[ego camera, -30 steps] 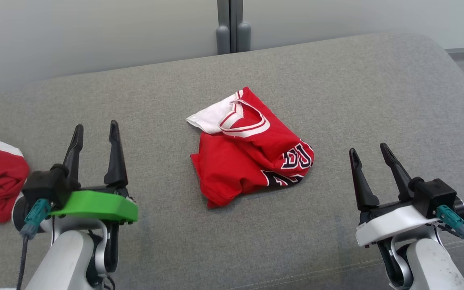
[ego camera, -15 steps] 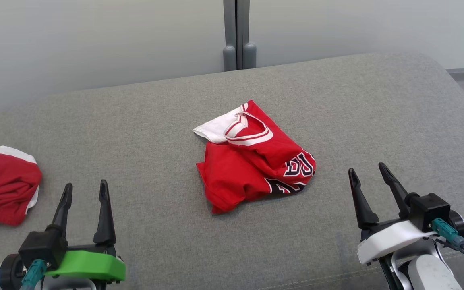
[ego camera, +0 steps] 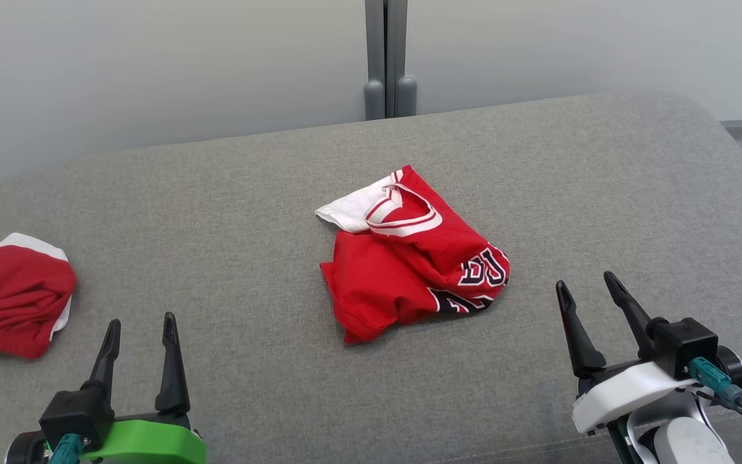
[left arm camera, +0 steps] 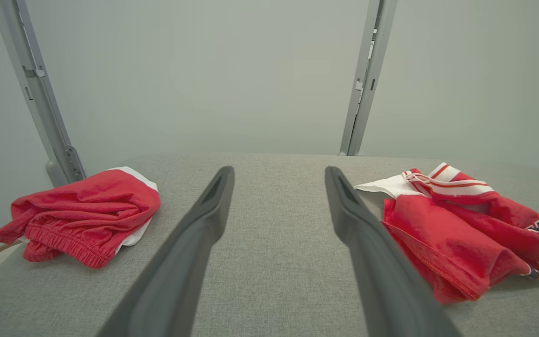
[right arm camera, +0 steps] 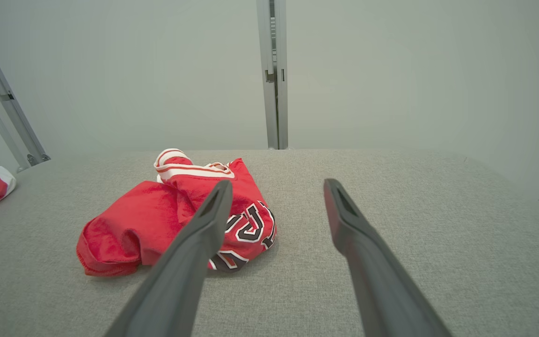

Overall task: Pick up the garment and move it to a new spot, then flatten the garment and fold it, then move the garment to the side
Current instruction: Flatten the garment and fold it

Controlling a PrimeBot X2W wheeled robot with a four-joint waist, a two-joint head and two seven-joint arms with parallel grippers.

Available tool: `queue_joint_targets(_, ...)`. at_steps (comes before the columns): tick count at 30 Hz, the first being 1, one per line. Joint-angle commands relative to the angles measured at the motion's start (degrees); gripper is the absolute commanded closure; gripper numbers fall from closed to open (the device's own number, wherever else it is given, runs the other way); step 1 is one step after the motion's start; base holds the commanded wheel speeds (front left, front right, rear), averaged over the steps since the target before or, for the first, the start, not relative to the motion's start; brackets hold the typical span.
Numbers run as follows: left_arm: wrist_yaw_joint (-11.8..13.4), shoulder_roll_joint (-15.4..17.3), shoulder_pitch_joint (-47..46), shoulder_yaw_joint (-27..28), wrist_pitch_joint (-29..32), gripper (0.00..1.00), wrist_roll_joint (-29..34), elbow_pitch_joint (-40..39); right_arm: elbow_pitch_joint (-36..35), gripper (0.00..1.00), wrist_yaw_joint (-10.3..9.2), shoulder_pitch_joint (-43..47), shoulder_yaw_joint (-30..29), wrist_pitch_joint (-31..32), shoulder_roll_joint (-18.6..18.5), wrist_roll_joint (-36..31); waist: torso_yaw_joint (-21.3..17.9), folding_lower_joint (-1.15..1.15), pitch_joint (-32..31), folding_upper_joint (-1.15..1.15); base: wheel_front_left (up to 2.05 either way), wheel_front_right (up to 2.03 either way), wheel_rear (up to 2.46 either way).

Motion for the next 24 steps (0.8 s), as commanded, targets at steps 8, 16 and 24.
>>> queue_joint_targets(8,0.4,-0.2,-1.3,-0.4,0.3,0.00,-0.2,0.7,0.2,0.00,-0.02,-0.6,-0.7,0.5,-0.6,0.5,1.8,0.00,0.5,0.00,0.00,0.00,0.00)
queue_joint_targets(16,-0.3,-1.1,-4.3,-1.8,0.6,0.00,0.2,1.2,4.8,0.00,-0.03,-7.9,3.1,2.2,-5.4,3.4,7.3,0.00,3.3,0.00,0.00,0.00,0.00)
queue_joint_targets(24,-1.4,-3.5,-7.7,-2.7,0.2,0.00,0.1,2.4,11.4,0.00,-0.03,-16.1,9.0,3.3,-10.4,6.5,13.7,0.00,5.8,0.00,0.00,0.00,0.00)
